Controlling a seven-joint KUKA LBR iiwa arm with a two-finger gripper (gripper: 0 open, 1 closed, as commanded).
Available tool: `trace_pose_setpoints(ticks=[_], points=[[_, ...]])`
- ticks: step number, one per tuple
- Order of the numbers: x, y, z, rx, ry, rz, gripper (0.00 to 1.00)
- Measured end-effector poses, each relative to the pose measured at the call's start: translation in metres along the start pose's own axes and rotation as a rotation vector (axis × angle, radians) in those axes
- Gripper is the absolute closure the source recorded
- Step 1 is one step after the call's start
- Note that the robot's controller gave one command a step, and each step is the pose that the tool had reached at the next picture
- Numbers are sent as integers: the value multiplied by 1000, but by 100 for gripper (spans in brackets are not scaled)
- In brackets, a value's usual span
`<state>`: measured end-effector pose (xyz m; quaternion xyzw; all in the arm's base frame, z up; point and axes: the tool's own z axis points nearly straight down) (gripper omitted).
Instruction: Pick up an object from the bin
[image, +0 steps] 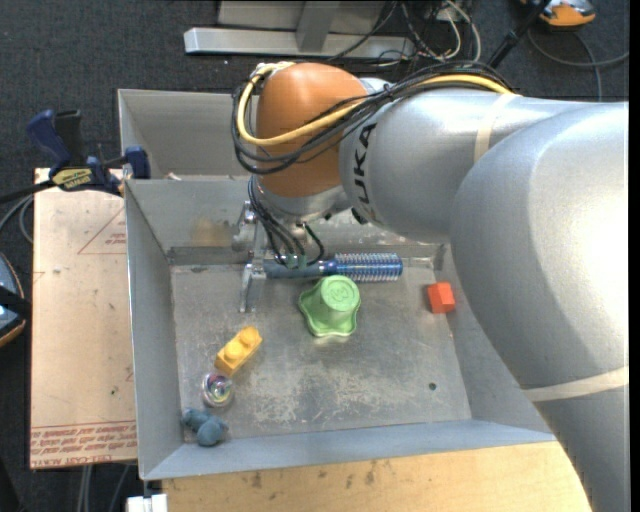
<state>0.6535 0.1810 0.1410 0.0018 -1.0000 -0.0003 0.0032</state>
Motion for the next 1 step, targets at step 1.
trace_pose_setpoints(ticks=[1], points=[[8, -55, 58, 2, -2, 106, 0]])
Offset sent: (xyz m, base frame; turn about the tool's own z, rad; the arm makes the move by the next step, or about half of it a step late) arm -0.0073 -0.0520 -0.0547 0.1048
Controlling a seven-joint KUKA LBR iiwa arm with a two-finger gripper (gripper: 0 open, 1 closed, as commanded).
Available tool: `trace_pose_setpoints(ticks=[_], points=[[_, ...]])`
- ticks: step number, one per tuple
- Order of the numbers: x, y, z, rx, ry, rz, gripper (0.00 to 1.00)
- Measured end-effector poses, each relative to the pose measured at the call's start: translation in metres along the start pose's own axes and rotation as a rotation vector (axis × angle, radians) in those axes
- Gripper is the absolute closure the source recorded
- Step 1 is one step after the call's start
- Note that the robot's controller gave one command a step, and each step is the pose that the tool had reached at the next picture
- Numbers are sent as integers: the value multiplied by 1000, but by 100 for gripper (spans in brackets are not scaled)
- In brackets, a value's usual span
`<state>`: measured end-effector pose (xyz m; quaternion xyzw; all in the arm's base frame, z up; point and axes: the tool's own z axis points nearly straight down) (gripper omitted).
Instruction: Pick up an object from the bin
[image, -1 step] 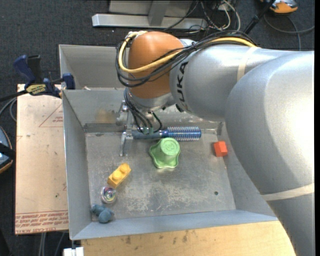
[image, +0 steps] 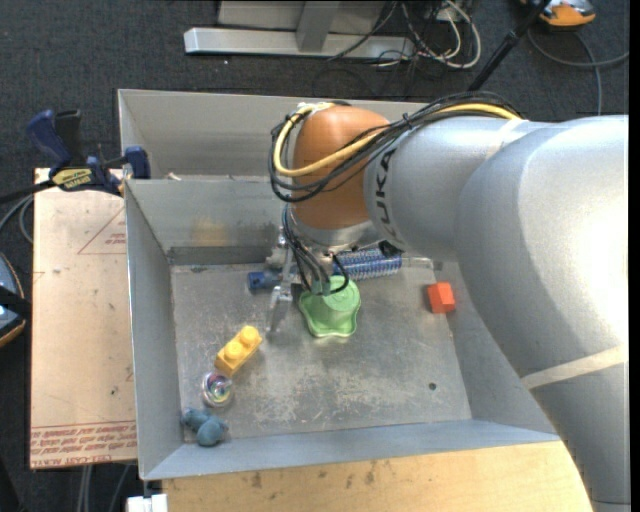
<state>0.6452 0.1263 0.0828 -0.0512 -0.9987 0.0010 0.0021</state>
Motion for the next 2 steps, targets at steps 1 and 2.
trace_pose_setpoints(ticks=[1, 2], points=[[-1, 3, -3, -4, -5, -1, 100], [-6, -5, -133, -5, -13, -26, 100]])
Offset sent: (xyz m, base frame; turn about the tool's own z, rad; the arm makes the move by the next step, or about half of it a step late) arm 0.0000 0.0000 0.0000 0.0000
